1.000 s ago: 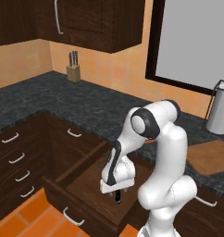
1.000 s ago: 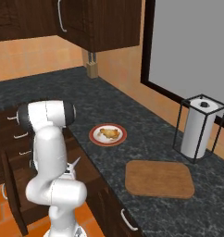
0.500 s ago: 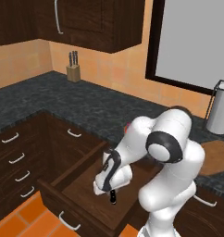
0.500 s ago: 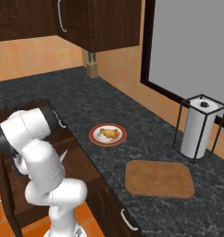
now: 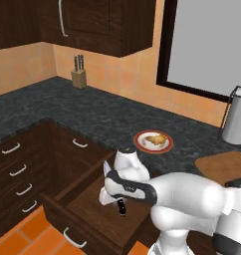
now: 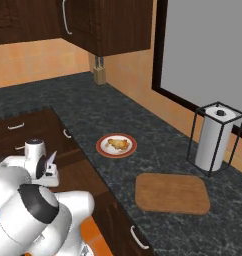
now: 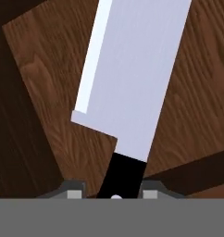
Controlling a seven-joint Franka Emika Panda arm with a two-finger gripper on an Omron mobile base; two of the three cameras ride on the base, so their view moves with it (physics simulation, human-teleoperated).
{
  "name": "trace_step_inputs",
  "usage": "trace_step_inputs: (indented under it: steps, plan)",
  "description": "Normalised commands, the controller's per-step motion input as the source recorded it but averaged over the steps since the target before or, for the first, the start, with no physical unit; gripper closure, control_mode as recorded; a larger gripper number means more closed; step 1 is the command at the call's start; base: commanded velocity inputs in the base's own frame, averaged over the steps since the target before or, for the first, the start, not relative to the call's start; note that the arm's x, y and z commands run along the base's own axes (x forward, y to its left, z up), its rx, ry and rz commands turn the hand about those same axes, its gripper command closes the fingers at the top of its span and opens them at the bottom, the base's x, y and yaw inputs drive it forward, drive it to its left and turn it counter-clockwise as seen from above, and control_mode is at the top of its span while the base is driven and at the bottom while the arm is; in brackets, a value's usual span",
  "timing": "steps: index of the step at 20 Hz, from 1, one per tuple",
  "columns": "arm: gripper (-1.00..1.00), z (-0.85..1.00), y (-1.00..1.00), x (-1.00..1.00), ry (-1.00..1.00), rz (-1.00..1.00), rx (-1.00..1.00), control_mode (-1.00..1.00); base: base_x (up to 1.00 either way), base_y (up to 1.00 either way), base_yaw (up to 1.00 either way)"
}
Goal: Pick up the knife from the drawer and place it on the cutting board. Then place the meat from the plate to the cutting board.
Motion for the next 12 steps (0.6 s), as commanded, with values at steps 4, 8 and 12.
trace_step_inputs:
  steps: [4, 8, 12]
  plan:
    - [1.00, 1.00, -0.58, -0.26, -0.19, -0.05, 0.00, -1.00, 0.00, 0.00, 0.00]
    - [1.00, 1.00, -0.97, 0.04, -0.06, -0.20, 0.00, -1.00, 0.00, 0.00, 0.00]
    - [1.00, 0.87, -1.00, 0.23, 0.00, -0.21, 0.00, -1.00, 0.00, 0.00, 0.00]
